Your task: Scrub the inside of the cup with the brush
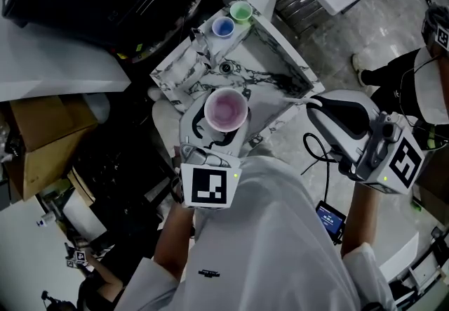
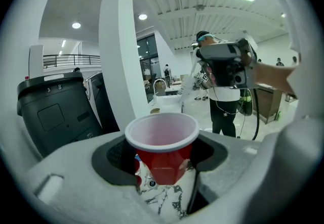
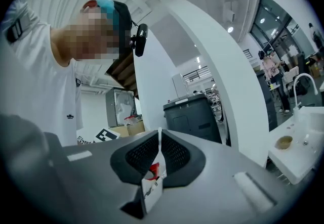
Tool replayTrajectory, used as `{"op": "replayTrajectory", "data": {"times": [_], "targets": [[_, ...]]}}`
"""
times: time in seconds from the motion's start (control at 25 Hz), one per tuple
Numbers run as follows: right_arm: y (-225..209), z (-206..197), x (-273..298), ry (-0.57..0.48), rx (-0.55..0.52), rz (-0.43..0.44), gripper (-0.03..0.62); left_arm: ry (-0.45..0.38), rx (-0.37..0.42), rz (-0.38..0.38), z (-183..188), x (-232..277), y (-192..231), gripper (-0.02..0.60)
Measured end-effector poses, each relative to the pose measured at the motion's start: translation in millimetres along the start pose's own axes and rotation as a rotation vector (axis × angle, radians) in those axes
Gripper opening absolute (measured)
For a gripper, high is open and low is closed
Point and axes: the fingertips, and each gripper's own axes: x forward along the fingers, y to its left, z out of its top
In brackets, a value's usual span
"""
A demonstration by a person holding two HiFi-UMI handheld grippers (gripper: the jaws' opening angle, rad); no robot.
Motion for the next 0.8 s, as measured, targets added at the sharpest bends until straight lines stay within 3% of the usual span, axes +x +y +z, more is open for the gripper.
{"op": "replayTrajectory", "data": {"times": [0.32, 0.52, 0.8], "targets": [[-36, -65, 5, 0.126, 0.022, -0.171, 0.023, -0.005, -0.034, 0.012, -1, 1, 6, 0.298], [-47, -110, 15, 0.22, 0.093, -0.208, 0.023, -0.007, -0.051, 0.02, -2, 2, 9, 0.298], [-52, -121, 15, 0.259, 0.073, -0.257, 0.023, -0.01, -0.079, 0.006, -6, 7, 2, 0.298]]}}
